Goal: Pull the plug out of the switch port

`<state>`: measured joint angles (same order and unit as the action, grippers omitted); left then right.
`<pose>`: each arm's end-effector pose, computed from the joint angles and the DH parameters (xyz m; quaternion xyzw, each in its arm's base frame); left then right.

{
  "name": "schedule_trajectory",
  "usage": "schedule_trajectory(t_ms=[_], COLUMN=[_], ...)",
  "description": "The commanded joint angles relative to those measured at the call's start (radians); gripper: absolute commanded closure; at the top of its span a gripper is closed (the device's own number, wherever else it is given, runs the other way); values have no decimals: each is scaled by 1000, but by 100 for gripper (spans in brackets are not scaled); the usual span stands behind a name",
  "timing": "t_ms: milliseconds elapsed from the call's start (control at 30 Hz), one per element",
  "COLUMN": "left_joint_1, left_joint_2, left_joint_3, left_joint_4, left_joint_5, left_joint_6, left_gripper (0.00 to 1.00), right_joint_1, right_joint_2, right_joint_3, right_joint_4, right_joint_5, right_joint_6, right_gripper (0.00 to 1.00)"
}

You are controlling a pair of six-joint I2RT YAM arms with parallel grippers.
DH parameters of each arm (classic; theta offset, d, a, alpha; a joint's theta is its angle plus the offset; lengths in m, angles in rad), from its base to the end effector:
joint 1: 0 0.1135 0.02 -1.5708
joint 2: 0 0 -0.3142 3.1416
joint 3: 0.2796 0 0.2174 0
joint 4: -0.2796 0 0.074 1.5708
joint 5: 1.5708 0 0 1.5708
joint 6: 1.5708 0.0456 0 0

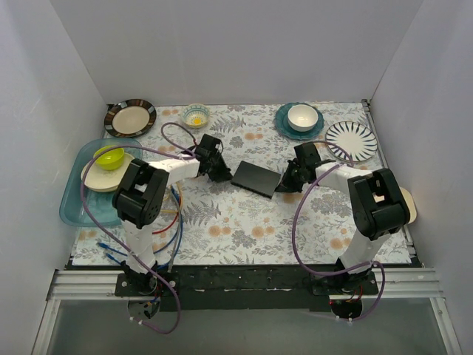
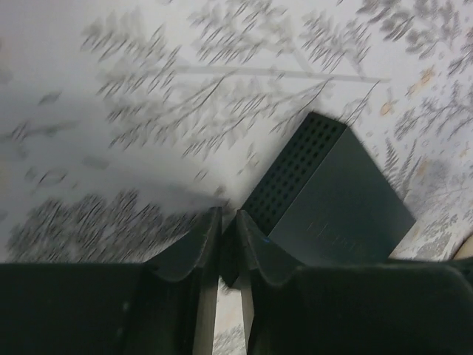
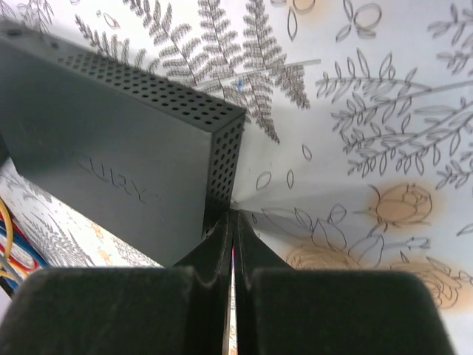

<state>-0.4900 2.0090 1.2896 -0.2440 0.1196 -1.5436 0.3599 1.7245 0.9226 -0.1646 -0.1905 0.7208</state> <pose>0.3663 -0.2016 0.2075 -0.4634 0.8324 -0.2839 0.1085 0.3002 0.1222 0.2178 0.1427 0.9400 0.2302 0.2073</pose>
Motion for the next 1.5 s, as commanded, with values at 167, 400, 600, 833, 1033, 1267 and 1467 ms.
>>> schedule_trajectory(t_ms=[167, 400, 600, 833, 1033, 1267, 1467], left_joint_1=[-9, -9, 74, 77, 31, 2, 43], left_joint_2=[-288, -320, -339, -107, -137, -272, -323], left_joint_3=[-280, -297, -259, -122, -280, -423, -408], left_joint_4=[-31, -59, -89, 84, 271, 279, 146], left_joint_5=[60, 21, -250, 122, 278, 263, 131], left_joint_6=[-65, -99, -135, -101, -179, -205, -187], left_gripper=[88, 88, 71, 82, 86, 87, 70], right_joint_1=[-3, -4, -22, -24, -26, -26, -26], right_joint_2=[38, 52, 49, 96, 144, 165, 136], right_joint_3=[71, 87, 102, 146, 243, 279, 230], right_joint_4=[5, -22, -70, -130, -171, -170, -145], right_joint_5=[17, 51, 94, 95, 97, 85, 98], right_joint_6=[-40, -66, -101, -133, -146, -138, -124], right_gripper=[99, 99, 99, 99, 99, 99, 99])
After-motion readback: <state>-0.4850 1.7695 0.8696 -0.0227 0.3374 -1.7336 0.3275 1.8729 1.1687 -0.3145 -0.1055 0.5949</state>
